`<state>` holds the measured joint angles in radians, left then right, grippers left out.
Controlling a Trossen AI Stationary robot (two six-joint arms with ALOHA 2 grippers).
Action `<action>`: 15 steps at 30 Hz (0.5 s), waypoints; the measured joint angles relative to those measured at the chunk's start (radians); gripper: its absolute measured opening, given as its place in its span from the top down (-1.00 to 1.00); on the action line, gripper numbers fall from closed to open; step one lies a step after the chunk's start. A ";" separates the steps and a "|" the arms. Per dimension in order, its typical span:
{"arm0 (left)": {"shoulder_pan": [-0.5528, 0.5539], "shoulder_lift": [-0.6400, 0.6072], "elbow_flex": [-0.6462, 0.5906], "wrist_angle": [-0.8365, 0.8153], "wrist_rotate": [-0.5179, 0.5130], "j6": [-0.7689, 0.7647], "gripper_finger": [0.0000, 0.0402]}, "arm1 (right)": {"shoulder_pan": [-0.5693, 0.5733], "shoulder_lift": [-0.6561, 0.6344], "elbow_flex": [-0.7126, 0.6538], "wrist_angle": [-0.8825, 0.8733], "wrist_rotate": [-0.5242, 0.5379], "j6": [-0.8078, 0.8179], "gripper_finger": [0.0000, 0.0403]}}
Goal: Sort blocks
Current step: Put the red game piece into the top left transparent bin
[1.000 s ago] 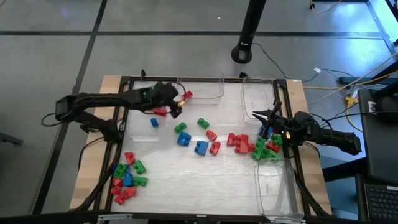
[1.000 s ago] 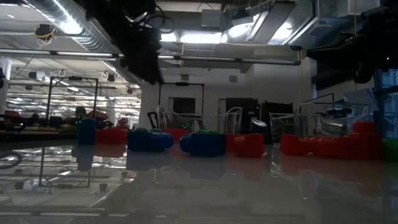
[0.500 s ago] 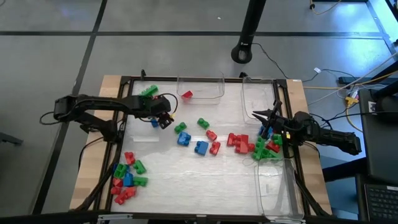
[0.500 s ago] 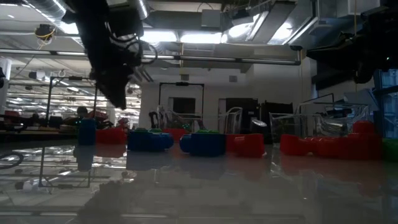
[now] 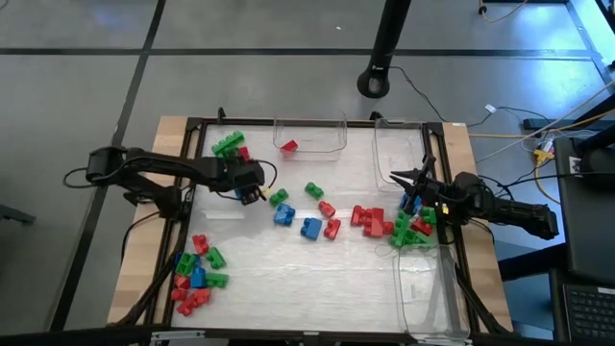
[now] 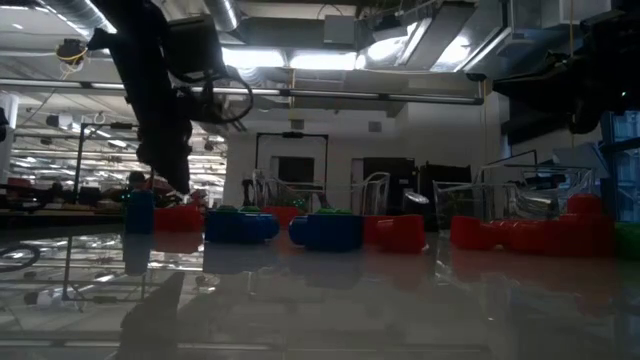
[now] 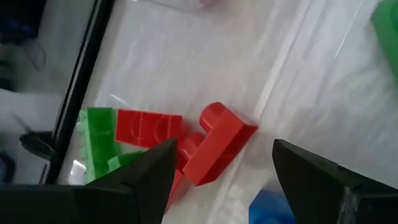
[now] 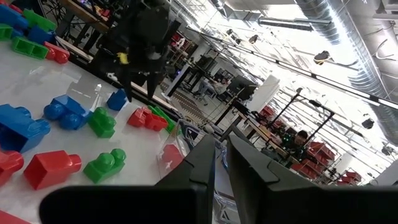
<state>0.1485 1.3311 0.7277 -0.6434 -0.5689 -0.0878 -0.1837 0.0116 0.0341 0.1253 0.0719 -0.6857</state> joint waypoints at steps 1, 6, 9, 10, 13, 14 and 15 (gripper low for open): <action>-0.004 0.014 0.000 0.006 -0.004 0.019 -0.26 | 0.000 0.000 0.000 0.000 0.000 0.000 0.78; -0.025 0.107 0.000 0.003 -0.088 0.044 -0.26 | 0.000 0.000 0.000 0.000 0.000 0.000 0.78; -0.032 0.150 0.000 0.003 -0.136 0.043 -0.26 | 0.000 0.000 0.000 -0.001 0.000 0.000 0.78; -0.034 0.162 0.000 0.005 -0.139 0.041 -0.26 | 0.000 0.000 0.000 -0.001 0.000 0.000 0.78; -0.034 0.191 0.000 0.010 -0.159 0.039 -0.26 | 0.000 0.000 0.000 -0.001 0.000 0.000 0.78; -0.034 0.201 0.000 0.012 -0.180 0.039 -0.26 | 0.000 0.000 0.000 -0.001 0.000 0.000 0.78; -0.034 0.208 0.000 0.014 -0.200 0.039 -0.26 | 0.000 0.000 0.000 -0.001 0.000 0.000 0.78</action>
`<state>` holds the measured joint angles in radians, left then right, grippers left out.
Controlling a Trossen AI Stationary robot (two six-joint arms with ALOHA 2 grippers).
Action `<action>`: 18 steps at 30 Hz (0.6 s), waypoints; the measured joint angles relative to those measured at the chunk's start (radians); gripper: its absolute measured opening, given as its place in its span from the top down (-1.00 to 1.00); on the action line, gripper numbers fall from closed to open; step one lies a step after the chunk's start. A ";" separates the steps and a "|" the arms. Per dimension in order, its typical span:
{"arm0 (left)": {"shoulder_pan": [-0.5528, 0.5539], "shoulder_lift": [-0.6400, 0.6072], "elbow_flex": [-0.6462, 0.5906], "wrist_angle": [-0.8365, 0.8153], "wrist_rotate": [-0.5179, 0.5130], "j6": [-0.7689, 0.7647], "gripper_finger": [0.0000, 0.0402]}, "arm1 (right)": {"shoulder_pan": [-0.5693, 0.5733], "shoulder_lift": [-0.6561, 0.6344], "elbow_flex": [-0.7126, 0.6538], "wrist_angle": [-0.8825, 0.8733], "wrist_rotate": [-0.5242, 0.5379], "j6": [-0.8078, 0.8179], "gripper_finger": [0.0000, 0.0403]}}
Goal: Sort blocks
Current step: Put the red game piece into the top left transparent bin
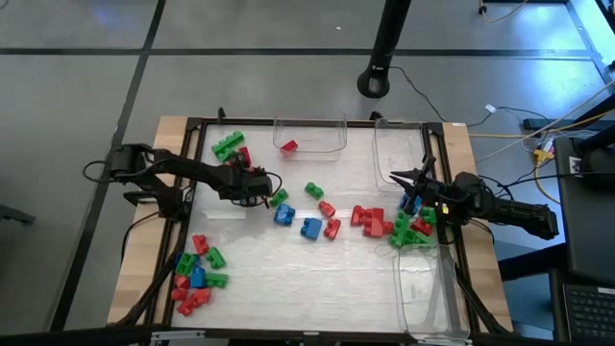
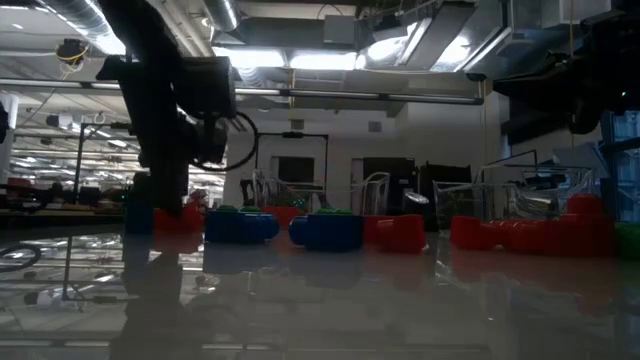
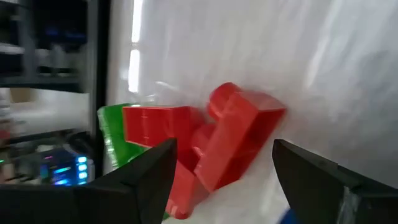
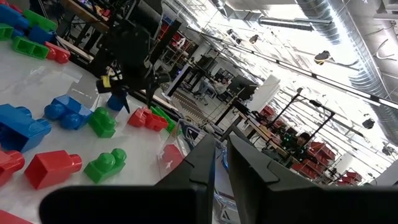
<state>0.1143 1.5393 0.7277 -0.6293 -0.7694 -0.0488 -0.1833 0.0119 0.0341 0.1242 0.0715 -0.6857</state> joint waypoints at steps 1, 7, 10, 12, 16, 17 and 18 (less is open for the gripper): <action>0.001 0.006 0.000 0.006 -0.018 0.001 -0.26 | 0.000 0.000 0.000 0.000 0.000 0.000 0.78; 0.008 0.033 0.000 0.076 -0.031 0.034 -0.26 | 0.000 0.000 0.000 0.000 0.000 0.000 0.78; 0.020 0.049 0.000 0.087 -0.030 0.059 -0.23 | 0.000 0.000 0.000 0.000 0.000 0.000 0.78; 0.031 0.060 0.000 0.095 -0.031 0.069 -0.16 | 0.000 0.000 0.000 0.000 0.000 0.000 0.78; 0.053 0.082 0.000 0.091 -0.031 0.077 0.08 | 0.000 0.000 0.000 0.000 0.000 0.000 0.78; 0.057 0.085 0.000 0.091 -0.030 0.077 0.15 | 0.000 0.000 0.000 0.000 0.000 0.000 0.78; 0.059 0.089 0.000 0.092 -0.030 0.077 0.23 | 0.000 0.000 0.000 0.000 0.000 0.000 0.78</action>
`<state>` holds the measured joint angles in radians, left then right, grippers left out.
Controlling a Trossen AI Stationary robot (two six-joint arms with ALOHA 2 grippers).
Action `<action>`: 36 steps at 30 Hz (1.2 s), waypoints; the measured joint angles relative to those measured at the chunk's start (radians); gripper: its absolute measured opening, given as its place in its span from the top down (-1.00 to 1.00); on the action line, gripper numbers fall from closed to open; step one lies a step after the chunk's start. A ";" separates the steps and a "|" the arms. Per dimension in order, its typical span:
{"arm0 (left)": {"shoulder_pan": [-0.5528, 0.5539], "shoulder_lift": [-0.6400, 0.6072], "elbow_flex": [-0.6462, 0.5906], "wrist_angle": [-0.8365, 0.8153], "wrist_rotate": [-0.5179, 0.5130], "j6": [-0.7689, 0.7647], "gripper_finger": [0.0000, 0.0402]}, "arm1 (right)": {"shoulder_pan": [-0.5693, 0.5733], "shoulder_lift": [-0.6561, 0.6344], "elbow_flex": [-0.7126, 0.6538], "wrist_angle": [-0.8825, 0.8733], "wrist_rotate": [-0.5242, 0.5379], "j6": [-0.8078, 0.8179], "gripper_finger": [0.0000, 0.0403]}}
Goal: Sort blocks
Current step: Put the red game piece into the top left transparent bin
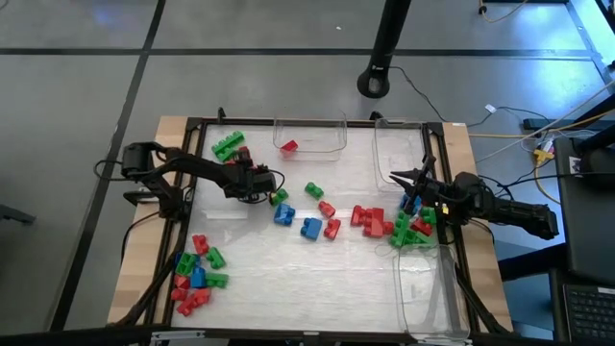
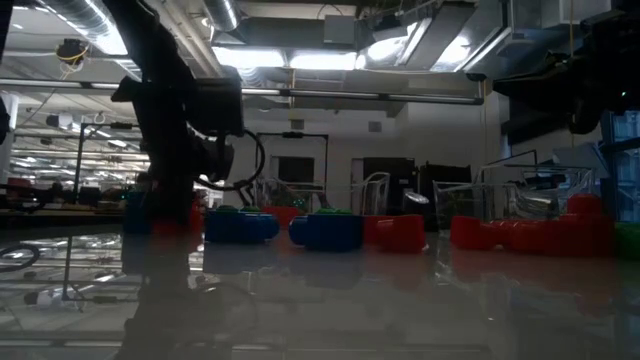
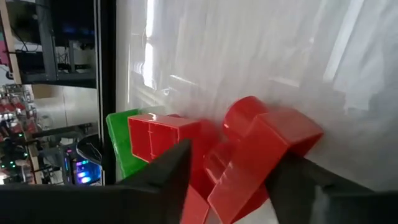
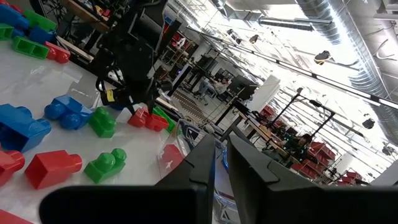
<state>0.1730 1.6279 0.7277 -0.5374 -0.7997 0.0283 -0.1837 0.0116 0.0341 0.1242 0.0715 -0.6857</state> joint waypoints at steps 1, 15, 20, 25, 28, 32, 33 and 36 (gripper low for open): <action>0.000 0.003 0.000 0.000 0.001 0.003 0.31 | 0.000 0.000 0.000 0.000 0.000 0.000 0.78; -0.008 0.001 0.003 0.000 -0.009 0.033 0.94 | 0.000 0.000 0.000 0.000 0.000 0.000 0.78; -0.033 0.001 0.026 -0.004 0.011 0.050 0.97 | 0.000 0.000 0.000 0.000 0.000 0.000 0.78; -0.056 -0.013 0.075 -0.006 0.018 0.057 0.97 | 0.000 0.000 0.000 0.000 0.000 0.000 0.78; -0.073 -0.035 0.107 -0.003 0.013 0.081 0.98 | 0.000 0.000 0.000 -0.001 0.000 0.000 0.78; -0.082 -0.085 0.158 0.007 0.010 0.098 0.97 | 0.000 0.000 0.000 -0.001 0.000 0.000 0.78; -0.082 -0.098 0.170 0.009 0.011 0.103 0.97 | 0.000 0.000 0.000 -0.001 0.000 0.000 0.78; -0.075 -0.142 0.191 0.075 0.048 0.127 0.98 | 0.000 0.000 0.000 -0.001 0.000 0.000 0.78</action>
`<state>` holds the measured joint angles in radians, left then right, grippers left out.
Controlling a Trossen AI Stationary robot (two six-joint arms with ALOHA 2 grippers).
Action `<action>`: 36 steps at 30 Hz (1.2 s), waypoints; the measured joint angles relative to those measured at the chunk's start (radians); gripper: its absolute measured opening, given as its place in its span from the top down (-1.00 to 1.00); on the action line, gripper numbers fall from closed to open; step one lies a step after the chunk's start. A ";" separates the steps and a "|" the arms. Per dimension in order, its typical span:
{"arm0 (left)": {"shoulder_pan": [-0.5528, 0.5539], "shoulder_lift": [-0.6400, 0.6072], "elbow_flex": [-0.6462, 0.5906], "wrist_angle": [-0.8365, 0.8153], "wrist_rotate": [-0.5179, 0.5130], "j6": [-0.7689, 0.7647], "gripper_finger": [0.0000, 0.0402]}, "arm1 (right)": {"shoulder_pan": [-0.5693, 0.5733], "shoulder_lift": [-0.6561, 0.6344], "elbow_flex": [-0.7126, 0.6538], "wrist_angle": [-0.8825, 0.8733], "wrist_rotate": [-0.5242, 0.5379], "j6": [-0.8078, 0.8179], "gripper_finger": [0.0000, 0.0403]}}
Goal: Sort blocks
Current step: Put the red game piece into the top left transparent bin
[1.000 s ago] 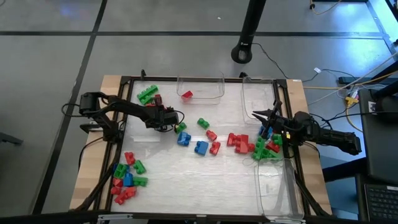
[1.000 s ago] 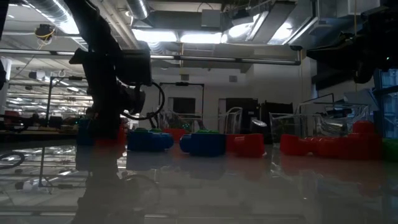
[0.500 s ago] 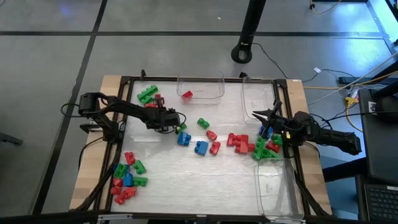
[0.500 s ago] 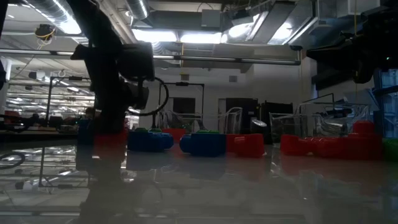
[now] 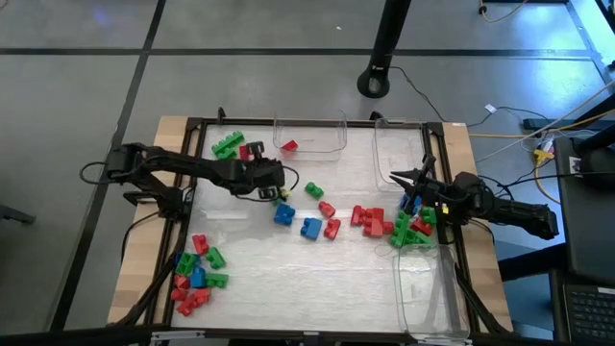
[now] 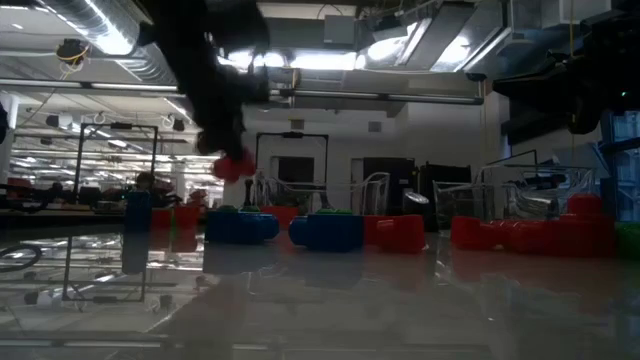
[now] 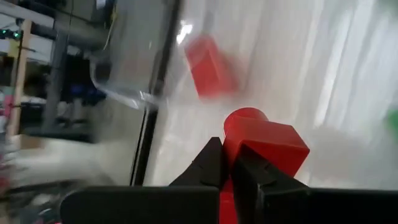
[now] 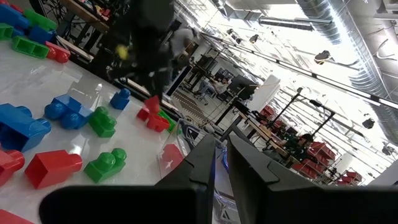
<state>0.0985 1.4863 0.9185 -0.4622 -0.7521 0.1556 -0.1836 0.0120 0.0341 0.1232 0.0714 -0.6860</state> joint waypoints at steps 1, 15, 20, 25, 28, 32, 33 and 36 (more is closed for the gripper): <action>0.004 -0.013 0.002 0.047 0.019 0.016 0.98 | 0.000 0.000 0.000 0.000 0.000 0.000 0.78; 0.219 -0.018 0.003 0.617 0.298 0.087 0.91 | 0.000 0.000 0.000 0.006 0.001 0.000 0.78; 0.291 -0.011 0.002 0.646 0.315 0.062 0.87 | 0.000 0.000 0.000 0.006 0.008 0.000 0.78; 0.336 0.021 0.002 0.672 0.348 -0.015 0.87 | 0.000 0.000 0.000 0.007 0.008 0.000 0.78; 0.352 0.045 0.002 0.710 0.351 -0.030 0.83 | 0.000 0.000 0.000 0.007 0.008 0.000 0.78; 0.365 0.059 0.002 0.705 0.364 -0.058 0.63 | 0.000 0.000 0.000 0.007 0.008 0.000 0.78; 0.368 0.061 0.002 0.701 0.365 -0.061 0.56 | 0.000 0.000 0.000 0.007 0.008 0.000 0.78; 0.368 0.061 0.002 0.696 0.365 -0.062 0.34 | 0.000 0.000 0.000 0.007 0.015 0.000 0.78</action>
<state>0.4667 1.5471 0.9203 0.2341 -0.3866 0.0938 -0.1837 0.0116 0.0341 0.1299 0.0865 -0.6861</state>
